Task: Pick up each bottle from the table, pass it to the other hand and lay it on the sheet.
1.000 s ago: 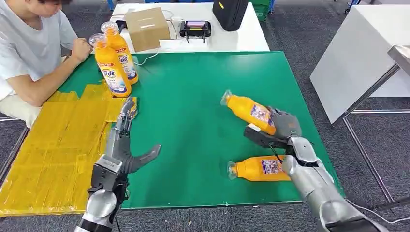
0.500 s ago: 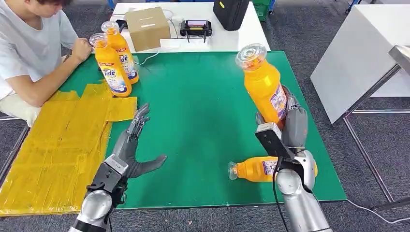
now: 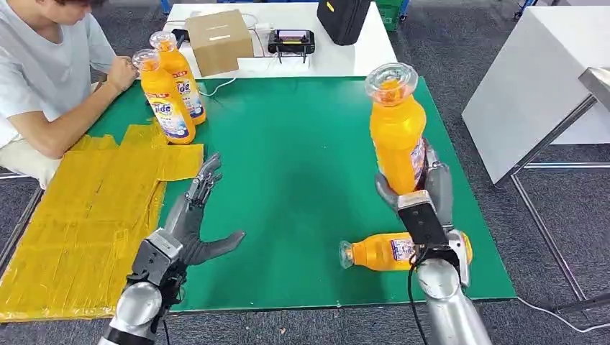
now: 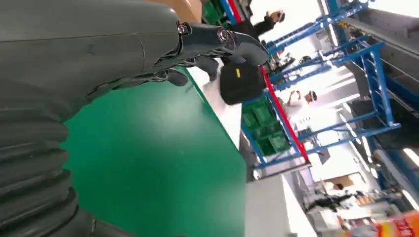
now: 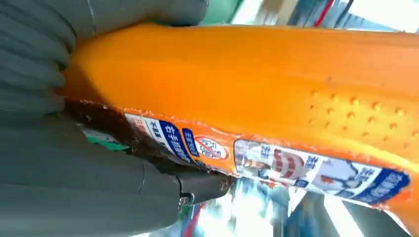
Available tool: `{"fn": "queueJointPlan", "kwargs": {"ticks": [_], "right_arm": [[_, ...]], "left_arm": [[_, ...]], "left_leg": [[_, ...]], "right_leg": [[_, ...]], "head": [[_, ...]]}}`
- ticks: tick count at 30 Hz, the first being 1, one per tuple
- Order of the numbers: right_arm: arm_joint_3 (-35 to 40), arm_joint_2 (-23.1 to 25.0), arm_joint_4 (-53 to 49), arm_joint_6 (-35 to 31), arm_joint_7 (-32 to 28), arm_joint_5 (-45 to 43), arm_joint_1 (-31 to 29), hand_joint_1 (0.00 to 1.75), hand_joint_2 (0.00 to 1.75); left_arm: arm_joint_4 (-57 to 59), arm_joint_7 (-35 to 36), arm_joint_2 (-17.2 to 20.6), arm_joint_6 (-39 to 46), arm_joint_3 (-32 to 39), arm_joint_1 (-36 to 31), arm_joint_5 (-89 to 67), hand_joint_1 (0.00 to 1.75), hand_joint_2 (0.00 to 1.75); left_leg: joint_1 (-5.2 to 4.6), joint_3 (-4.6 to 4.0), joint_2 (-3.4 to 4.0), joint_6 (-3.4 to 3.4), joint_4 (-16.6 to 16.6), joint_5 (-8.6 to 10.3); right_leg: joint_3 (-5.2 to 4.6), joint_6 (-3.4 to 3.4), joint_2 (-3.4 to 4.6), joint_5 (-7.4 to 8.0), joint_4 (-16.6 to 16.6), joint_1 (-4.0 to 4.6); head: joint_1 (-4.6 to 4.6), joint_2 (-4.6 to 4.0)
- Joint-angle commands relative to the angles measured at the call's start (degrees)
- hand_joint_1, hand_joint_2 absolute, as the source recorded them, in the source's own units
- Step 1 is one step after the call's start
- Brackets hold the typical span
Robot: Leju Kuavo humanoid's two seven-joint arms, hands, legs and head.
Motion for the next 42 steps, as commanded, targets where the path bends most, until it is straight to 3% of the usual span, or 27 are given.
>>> {"fn": "queueJointPlan", "kwargs": {"ticks": [1,2,7,14,18,19,37,38,39,40,42], "right_arm": [[17.37,1.64,11.56,7.51,0.39,6.51,-3.69,1.71,1.75],[18.88,2.80,13.98,7.19,0.11,7.40,-3.99,1.73,1.75],[24.19,4.80,24.12,7.33,-1.05,7.62,-5.75,1.71,1.75],[27.10,6.31,28.22,7.67,-1.72,7.43,-6.65,1.73,1.75],[28.70,6.76,27.89,7.37,-2.22,7.64,-7.05,1.71,1.75],[28.83,6.88,27.64,7.40,-2.19,7.63,-7.16,1.71,1.75],[28.94,6.77,21.89,3.41,-3.00,5.83,-6.62,1.73,1.75],[28.90,6.71,21.78,3.39,-3.01,5.75,-6.60,1.73,1.75],[28.81,6.66,21.66,3.33,-3.02,5.64,-6.54,1.73,1.75],[28.87,6.55,21.59,3.41,-3.02,5.64,-6.57,1.69,1.75],[28.91,6.46,21.46,3.46,-3.04,5.63,-6.56,1.71,1.75]], "left_arm": [[1.76,1.64,0.27,-3.05,-1.89,-3.98,5.77,0.00,1.75],[1.88,1.62,0.27,-3.34,-2.20,-4.41,6.05,0.00,1.75],[3.10,1.67,-0.25,-4.95,-4.86,-6.29,7.43,0.00,1.75],[3.81,1.81,-0.34,-5.69,-8.02,-6.71,8.43,0.00,1.75],[4.73,1.62,-0.71,-4.70,-9.66,-7.14,6.38,0.00,1.75],[4.88,1.61,-0.84,-4.61,-9.91,-7.14,6.22,0.00,1.75],[11.15,2.80,-1.02,-4.98,-14.11,-9.06,4.42,0.00,1.75],[11.24,2.83,-1.04,-4.94,-14.05,-9.08,4.41,0.17,1.75],[11.25,2.88,-1.12,-4.68,-13.82,-9.00,4.42,1.50,1.75],[11.24,2.89,-1.19,-4.57,-13.59,-8.94,4.49,1.75,1.75],[11.16,2.81,-1.42,-4.41,-12.92,-8.77,5.25,1.75,1.75]], "left_leg": [[0.08,0.14,0.08,-0.07,-0.02,-0.04],[0.17,0.42,0.17,-0.15,-0.01,-0.16],[0.20,0.38,0.09,-0.13,-0.04,-0.11],[0.16,0.36,0.00,-0.11,0.00,-0.13],[0.27,0.69,-0.08,-0.23,0.09,-0.33],[0.11,0.23,-0.09,-0.10,-0.03,-0.05],[0.11,0.27,-0.09,-0.11,0.03,-0.11],[0.09,0.22,-0.06,-0.10,-0.01,-0.08],[0.14,0.32,-0.06,-0.12,0.05,-0.15],[0.10,0.26,-0.08,-0.10,-0.02,-0.08],[0.09,0.24,-0.04,-0.08,-0.01,-0.08]], "right_leg": [[0.12,-0.08,0.25,0.01,-0.05,0.06],[0.38,-0.18,0.53,-0.06,-0.08,0.12],[0.40,-0.14,0.39,-0.05,-0.12,0.14],[0.39,-0.12,0.32,-0.10,-0.07,0.08],[0.74,-0.27,0.53,-0.28,-0.02,0.15],[0.25,-0.11,0.15,-0.07,-0.06,0.06],[0.30,-0.12,0.21,-0.13,-0.01,0.05],[0.22,-0.10,0.19,-0.09,-0.02,0.03],[0.34,-0.14,0.27,-0.15,-0.01,0.07],[0.27,-0.11,0.19,-0.10,-0.05,0.04],[0.23,-0.10,0.20,-0.09,-0.03,0.03]], "head": [[0.02,0.00],[0.00,0.00],[0.02,0.00],[0.04,0.00],[0.02,0.00],[0.04,0.00],[0.04,0.00],[0.02,0.00],[0.04,0.00],[0.04,0.00],[0.02,0.00]]}}
